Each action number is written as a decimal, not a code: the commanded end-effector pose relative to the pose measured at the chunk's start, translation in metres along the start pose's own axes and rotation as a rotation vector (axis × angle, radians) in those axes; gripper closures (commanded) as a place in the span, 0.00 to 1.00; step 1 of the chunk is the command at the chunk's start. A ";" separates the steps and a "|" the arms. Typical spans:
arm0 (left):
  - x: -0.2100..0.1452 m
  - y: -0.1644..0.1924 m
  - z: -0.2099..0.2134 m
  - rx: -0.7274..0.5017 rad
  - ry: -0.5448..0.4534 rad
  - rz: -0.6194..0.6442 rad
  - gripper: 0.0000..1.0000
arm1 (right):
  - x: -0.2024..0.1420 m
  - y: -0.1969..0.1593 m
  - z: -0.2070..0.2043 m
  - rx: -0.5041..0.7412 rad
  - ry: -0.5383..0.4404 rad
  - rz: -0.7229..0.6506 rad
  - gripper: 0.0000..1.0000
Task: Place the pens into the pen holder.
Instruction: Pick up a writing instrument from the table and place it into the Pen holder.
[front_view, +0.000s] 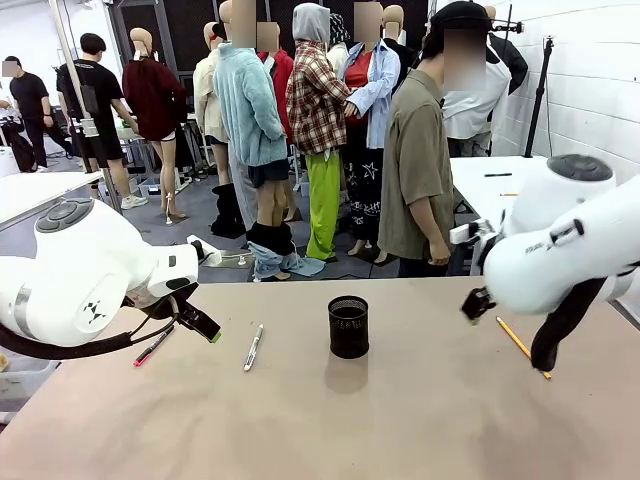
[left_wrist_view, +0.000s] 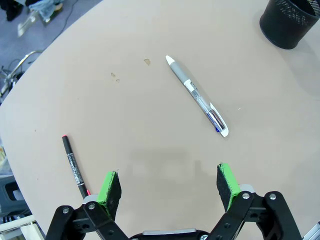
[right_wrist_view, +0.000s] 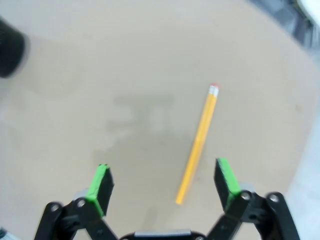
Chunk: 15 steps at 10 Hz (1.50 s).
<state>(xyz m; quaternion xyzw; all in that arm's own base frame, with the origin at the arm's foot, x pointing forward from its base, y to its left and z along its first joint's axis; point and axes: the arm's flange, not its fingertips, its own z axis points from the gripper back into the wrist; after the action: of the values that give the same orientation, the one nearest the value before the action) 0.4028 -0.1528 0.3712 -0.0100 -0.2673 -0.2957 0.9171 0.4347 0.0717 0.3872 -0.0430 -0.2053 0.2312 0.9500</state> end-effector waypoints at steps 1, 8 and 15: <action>0.000 0.001 0.000 0.000 0.000 0.003 0.00 | 0.014 -0.011 -0.005 -0.027 0.100 -0.085 0.00; 0.000 0.001 0.000 0.000 0.000 0.003 0.00 | 0.022 -0.060 -0.084 0.049 0.238 -0.115 0.00; 0.000 0.001 0.000 0.000 0.000 0.003 0.00 | 0.016 -0.066 -0.129 0.059 0.300 -0.154 0.20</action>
<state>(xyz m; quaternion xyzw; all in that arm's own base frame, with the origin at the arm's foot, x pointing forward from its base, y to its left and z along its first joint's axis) 0.4028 -0.1531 0.3711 -0.0099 -0.2672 -0.2960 0.9170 0.5248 0.0249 0.2917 -0.0352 -0.0547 0.1648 0.9842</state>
